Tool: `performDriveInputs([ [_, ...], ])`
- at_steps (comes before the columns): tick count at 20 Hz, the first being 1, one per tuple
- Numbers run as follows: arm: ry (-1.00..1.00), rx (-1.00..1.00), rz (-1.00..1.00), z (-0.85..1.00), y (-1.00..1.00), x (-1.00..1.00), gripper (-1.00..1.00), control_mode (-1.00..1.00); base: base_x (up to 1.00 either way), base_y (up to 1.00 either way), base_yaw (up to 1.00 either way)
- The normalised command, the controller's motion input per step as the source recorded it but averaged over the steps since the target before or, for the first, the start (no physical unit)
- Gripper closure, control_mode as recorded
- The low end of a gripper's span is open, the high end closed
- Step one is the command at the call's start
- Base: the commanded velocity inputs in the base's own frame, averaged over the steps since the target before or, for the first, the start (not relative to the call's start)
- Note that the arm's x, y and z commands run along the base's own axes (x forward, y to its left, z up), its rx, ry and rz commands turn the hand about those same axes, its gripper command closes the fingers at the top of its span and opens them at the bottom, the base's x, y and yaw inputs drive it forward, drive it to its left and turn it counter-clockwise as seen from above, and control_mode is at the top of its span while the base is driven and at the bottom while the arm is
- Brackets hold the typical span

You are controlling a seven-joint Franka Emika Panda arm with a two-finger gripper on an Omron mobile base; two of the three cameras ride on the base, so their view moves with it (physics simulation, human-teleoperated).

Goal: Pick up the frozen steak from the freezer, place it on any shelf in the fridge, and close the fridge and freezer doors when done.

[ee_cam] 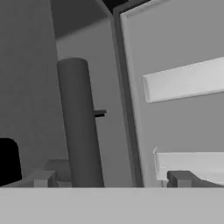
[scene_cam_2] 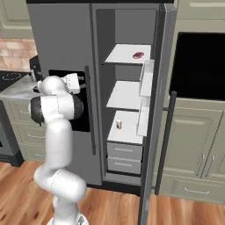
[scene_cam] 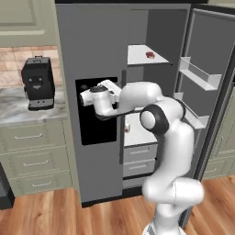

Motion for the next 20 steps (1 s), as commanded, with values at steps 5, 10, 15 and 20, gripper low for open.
performDriveInputs([
  [5,0.03,0.0,0.0,0.57,-0.01,-0.06,-1.0,-1.0,0.0,0.0,0.0],
  [10,-0.01,0.0,0.0,1.0,-0.03,-0.38,-1.0,-1.0,0.0,0.0,0.0],
  [15,-0.11,0.0,0.08,1.0,-0.07,-0.88,-1.0,-1.0,0.0,0.0,0.0],
  [20,-0.16,0.03,0.16,0.63,-0.26,-1.0,-1.0,-1.0,0.0,0.0,0.0],
])
